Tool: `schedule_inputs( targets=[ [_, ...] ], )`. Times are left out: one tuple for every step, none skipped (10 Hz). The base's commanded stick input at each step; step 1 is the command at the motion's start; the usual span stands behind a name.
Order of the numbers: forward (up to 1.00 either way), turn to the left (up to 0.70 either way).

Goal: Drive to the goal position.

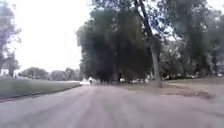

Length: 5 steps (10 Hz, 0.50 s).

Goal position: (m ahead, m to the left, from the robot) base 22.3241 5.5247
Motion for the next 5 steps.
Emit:
schedule_inputs(
  targets=[
    [1.0,0.03],
    [1.0,0.02],
    [1.0,0.0],
    [1.0,0.0],
    [1.0,0.0]
  ],
)
